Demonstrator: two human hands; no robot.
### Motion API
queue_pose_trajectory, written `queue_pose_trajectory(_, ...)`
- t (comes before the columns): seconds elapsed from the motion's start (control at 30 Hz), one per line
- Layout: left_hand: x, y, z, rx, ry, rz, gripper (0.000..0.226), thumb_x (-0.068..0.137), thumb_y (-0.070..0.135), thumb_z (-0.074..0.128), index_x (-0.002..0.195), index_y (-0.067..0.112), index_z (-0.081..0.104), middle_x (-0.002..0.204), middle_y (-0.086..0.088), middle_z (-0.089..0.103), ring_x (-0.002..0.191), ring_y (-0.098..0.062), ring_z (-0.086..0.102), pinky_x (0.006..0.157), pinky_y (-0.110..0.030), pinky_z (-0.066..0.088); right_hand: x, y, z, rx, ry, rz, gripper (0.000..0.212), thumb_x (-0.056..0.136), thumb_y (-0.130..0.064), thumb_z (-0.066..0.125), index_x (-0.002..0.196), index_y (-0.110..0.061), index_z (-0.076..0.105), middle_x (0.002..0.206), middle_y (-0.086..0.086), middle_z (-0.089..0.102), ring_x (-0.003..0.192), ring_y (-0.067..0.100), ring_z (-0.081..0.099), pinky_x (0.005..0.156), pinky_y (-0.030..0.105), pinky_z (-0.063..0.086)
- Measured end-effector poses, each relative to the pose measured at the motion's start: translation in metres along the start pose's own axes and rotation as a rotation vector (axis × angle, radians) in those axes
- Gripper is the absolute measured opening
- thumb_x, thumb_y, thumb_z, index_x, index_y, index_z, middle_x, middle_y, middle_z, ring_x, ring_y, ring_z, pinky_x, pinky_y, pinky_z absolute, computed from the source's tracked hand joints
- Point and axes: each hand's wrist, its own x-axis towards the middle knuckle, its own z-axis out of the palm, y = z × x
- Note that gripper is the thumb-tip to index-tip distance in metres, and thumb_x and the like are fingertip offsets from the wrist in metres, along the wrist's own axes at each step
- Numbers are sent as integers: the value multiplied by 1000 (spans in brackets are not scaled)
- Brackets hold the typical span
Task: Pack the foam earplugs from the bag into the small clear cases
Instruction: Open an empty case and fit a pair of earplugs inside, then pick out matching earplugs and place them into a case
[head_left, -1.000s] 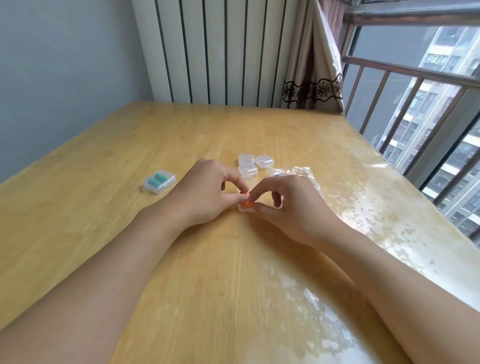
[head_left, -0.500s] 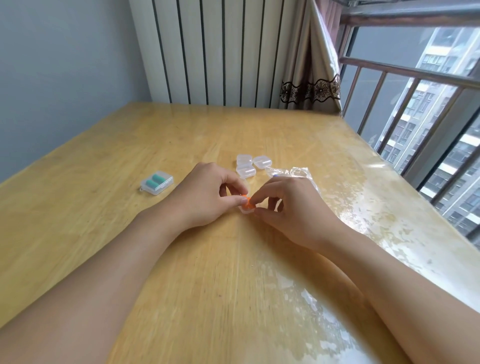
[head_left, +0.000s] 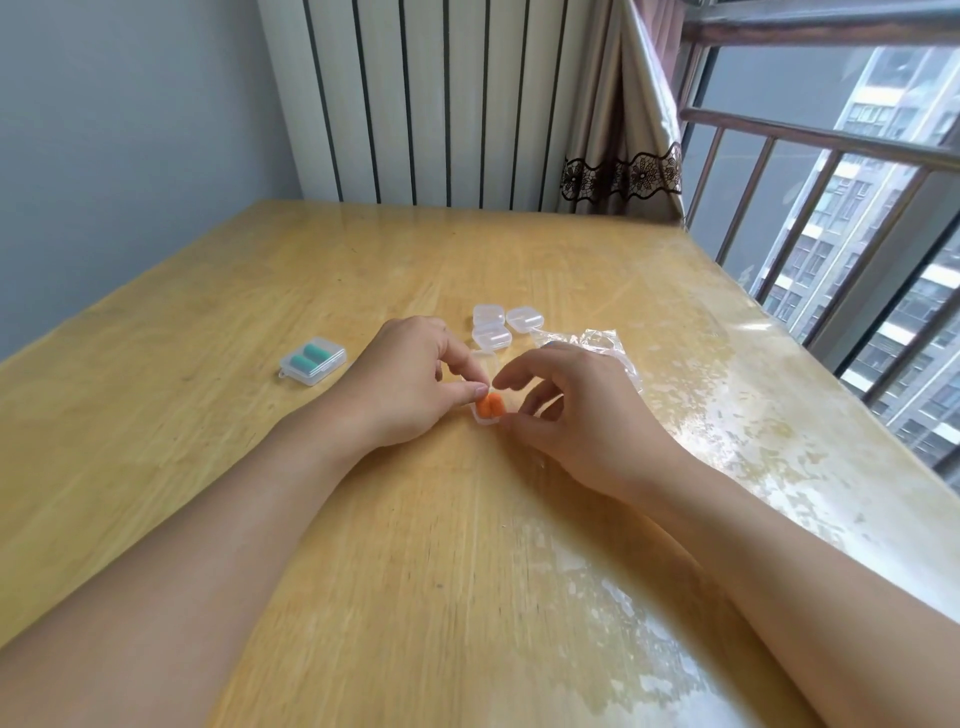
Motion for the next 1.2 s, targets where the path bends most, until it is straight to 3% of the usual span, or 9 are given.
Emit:
queue_pose_trajectory(0.23,-2,1,0,-44,-37,-1,15,82,29,81,77,42,75,90,16,57,81,3,51,66,-7,36,6,5,-2,91,-173,116,78,79,-36,83,146,-31,42,130,-11,60,78,6,65,92,40,55)
queue_pose_trajectory(0.4,-2,-2,3,-151,94,-46,44,68,32,91,92,20,55,85,12,68,79,-6,57,64,-14,42,4,4,-1,57,-133,60,52,83,-29,81,130,-26,60,107,-13,68,75,7,64,75,27,55)
queue_pose_trajectory(0.57,-4,-7,-13,-79,-121,-10,47,50,55,90,88,36,70,92,13,67,92,-1,60,75,-25,47,0,0,-2,-256,-167,-150,16,94,-38,58,104,-34,70,106,-12,67,83,10,60,77,45,54)
queue_pose_trajectory(0.63,-4,-10,-17,-21,-148,14,50,41,66,87,84,45,72,97,11,69,98,-2,60,82,-32,52,-1,-5,-8,-318,-213,-178,16,98,-33,60,109,-33,71,112,-10,65,93,14,63,83,45,53)
queue_pose_trajectory(0.77,-4,-11,-10,-29,-92,147,33,52,54,89,79,41,76,90,12,75,91,-5,63,78,-33,48,-7,-9,-13,-454,-282,-139,33,103,-34,52,134,-40,58,138,-8,51,123,22,51,101,49,46)
queue_pose_trajectory(0.93,-6,-2,-1,-23,-38,193,19,66,46,87,75,31,78,87,15,77,87,-10,68,70,-32,49,-12,-8,-20,-554,-375,-106,48,106,-23,37,147,-47,38,150,-4,36,130,28,33,107,44,37)
queue_pose_trajectory(1.03,-9,5,3,14,-51,204,17,74,39,83,71,27,71,72,20,70,72,6,62,66,-26,46,-13,-6,-23,-438,-205,-128,41,102,-22,49,139,-39,56,136,-3,52,119,24,48,103,40,41)
queue_pose_trajectory(1.1,-9,5,1,80,-42,184,19,77,37,80,67,27,67,65,15,64,61,13,54,58,-18,36,-8,-3,-37,-355,29,-117,27,94,-23,63,119,-27,72,112,-4,64,93,13,60,86,35,51)
queue_pose_trajectory(1.2,-6,-9,-11,214,34,97,21,70,42,77,64,28,62,65,10,63,65,1,58,60,-30,48,-2,6,-70,-352,289,-57,3,81,-22,72,82,-24,74,85,-7,63,70,0,52,67,29,45)
